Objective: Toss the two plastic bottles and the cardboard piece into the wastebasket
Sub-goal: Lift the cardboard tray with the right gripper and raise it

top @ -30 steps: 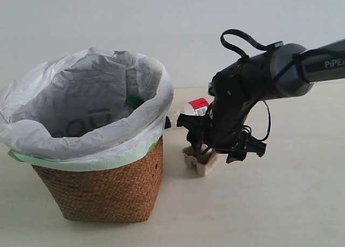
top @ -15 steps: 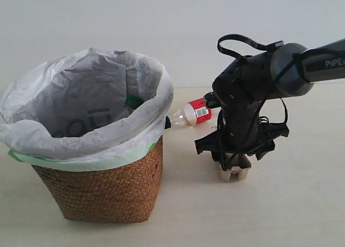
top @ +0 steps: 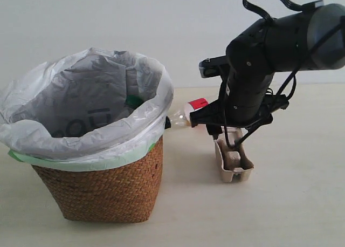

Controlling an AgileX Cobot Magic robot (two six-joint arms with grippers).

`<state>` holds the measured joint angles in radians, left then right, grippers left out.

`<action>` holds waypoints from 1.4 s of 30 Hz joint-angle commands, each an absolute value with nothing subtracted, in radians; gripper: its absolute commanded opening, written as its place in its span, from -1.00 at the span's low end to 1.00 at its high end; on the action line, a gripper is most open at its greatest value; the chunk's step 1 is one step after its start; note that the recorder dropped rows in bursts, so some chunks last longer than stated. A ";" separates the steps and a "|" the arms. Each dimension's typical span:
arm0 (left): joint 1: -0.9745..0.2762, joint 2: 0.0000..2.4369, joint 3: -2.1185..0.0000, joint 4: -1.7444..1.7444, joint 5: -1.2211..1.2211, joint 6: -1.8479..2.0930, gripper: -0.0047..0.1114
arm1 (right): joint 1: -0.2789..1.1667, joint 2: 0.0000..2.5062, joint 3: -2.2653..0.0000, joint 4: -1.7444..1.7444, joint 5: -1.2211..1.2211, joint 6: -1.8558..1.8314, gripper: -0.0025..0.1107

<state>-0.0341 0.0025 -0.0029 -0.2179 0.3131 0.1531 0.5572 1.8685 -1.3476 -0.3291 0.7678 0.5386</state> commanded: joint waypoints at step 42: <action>-0.031 0.000 0.000 -0.216 0.312 0.144 -0.82 | 0.556 1.968 -1.304 -0.404 0.657 0.708 0.14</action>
<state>-0.0341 0.0025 -0.0029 -0.2179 0.3131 0.1531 0.5572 1.9709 -1.3058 -0.3862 0.6599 0.7067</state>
